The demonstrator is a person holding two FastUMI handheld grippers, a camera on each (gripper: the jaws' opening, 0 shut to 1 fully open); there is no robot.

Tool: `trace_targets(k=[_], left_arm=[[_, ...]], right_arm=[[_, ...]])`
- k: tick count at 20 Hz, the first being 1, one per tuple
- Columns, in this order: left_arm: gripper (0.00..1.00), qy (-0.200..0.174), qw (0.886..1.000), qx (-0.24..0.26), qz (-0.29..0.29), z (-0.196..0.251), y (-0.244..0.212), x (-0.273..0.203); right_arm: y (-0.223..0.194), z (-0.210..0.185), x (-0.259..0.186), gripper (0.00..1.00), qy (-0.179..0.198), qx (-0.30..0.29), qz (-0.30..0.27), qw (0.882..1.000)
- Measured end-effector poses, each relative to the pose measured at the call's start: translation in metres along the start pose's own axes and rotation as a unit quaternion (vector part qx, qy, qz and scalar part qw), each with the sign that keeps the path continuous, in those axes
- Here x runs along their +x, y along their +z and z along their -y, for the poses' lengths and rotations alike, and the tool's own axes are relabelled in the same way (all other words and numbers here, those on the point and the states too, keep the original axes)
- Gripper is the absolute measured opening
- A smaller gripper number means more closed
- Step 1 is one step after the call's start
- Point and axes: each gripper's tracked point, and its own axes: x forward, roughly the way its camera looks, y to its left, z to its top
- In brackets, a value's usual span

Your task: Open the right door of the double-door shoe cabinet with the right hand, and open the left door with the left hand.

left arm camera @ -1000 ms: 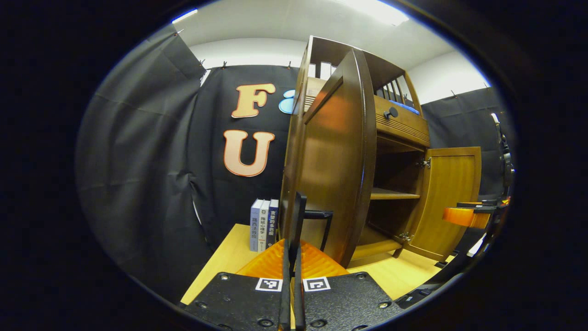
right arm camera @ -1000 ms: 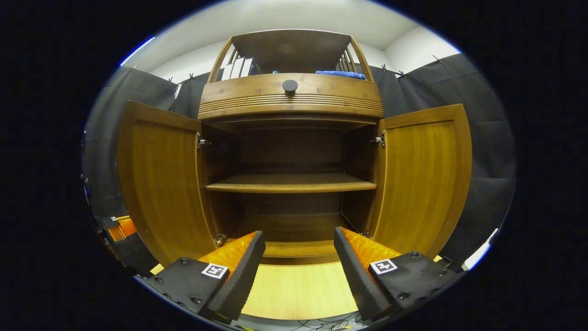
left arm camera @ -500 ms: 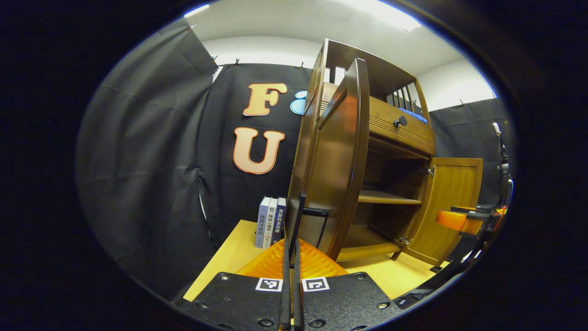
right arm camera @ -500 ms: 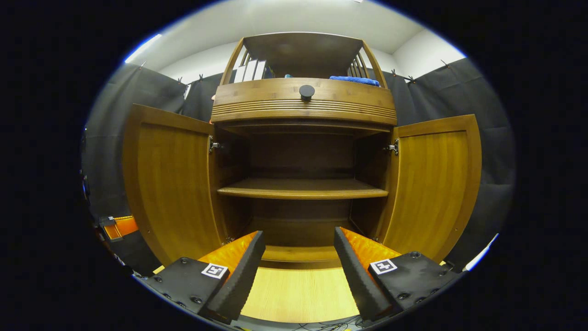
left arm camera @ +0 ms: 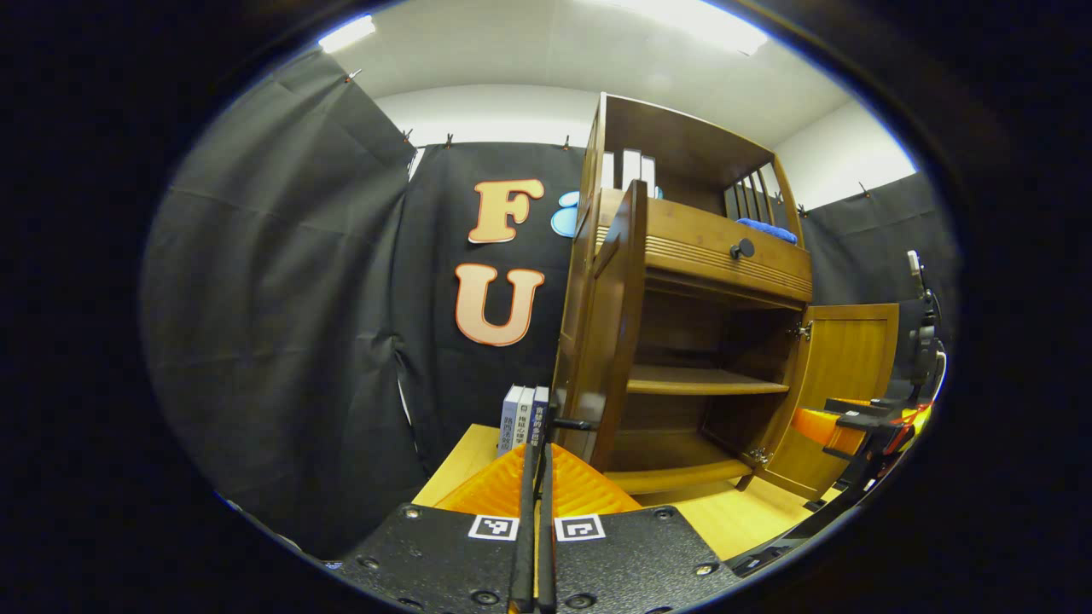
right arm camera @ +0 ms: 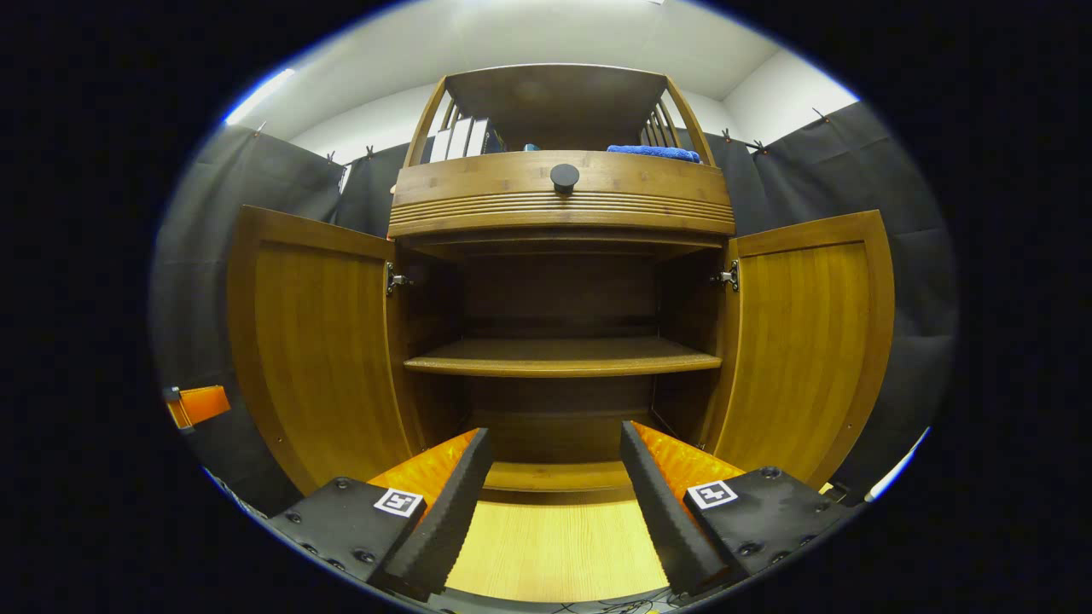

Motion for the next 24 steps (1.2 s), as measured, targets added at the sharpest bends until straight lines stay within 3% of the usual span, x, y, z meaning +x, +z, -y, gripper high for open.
trace_targets(k=[1, 2, 3, 4, 5, 6, 7, 10, 11, 12, 13, 17, 21, 24], left_arm=[[0.02, -0.007, 1.000, 0.001, 0.003, 0.004, 0.002, -0.001], [0.06, -0.012, 1.000, 0.002, 0.005, 0.007, 0.004, -0.003], [0.01, -0.016, 1.000, 0.004, 0.006, 0.011, 0.005, -0.002], [0.14, -0.019, 1.000, 0.005, 0.007, 0.015, 0.005, -0.002], [0.11, -0.028, 1.000, 0.005, 0.007, 0.019, 0.005, 0.001], [0.25, -0.035, 0.999, 0.001, 0.007, 0.023, 0.005, 0.000], [0.19, -0.042, 0.999, -0.003, 0.004, 0.030, 0.005, 0.001], [0.33, -0.051, 0.999, -0.015, -0.001, 0.044, 0.006, 0.000], [0.37, -0.052, 0.998, -0.019, -0.003, 0.048, 0.004, 0.004], [0.47, -0.048, 0.999, -0.023, -0.007, 0.050, 0.003, 0.004], [0.47, -0.048, 0.998, -0.028, -0.010, 0.054, 0.002, 0.004], [0.81, -0.037, 0.999, -0.021, 0.002, 0.058, 0.008, 0.011], [0.76, -0.025, 1.000, -0.008, 0.016, 0.059, 0.012, 0.016], [0.89, -0.014, 1.000, -0.006, 0.015, 0.059, 0.011, 0.016]], right_arm=[[0.002, 0.003, -0.001, 0.97, -0.002, 0.002, 0.001, 1.000], [0.004, 0.009, -0.002, 0.97, -0.005, 0.004, 0.002, 1.000], [0.005, 0.013, -0.003, 0.97, -0.006, 0.005, 0.003, 1.000], [0.008, 0.017, -0.003, 0.97, -0.006, 0.006, 0.005, 1.000], [0.009, 0.025, -0.003, 0.89, -0.009, 0.006, 0.007, 1.000], [0.010, 0.035, -0.003, 0.97, -0.015, 0.006, 0.005, 1.000], [0.010, 0.047, -0.005, 0.97, -0.020, 0.009, 0.003, 1.000], [0.015, 0.081, -0.010, 0.97, -0.039, 0.012, 0.005, 0.999], [0.014, 0.093, -0.011, 0.89, -0.046, 0.009, -0.001, 0.999], [0.015, 0.103, -0.013, 0.89, -0.049, 0.008, -0.003, 0.999], [0.018, 0.113, -0.015, 0.89, -0.052, 0.009, 0.000, 0.999], [0.027, 0.149, -0.022, 0.89, -0.067, 0.012, 0.006, 0.998], [0.026, 0.173, -0.024, 0.92, -0.069, 0.015, 0.004, 0.998], [0.028, 0.181, -0.026, 0.97, -0.065, 0.007, 0.006, 0.998]])
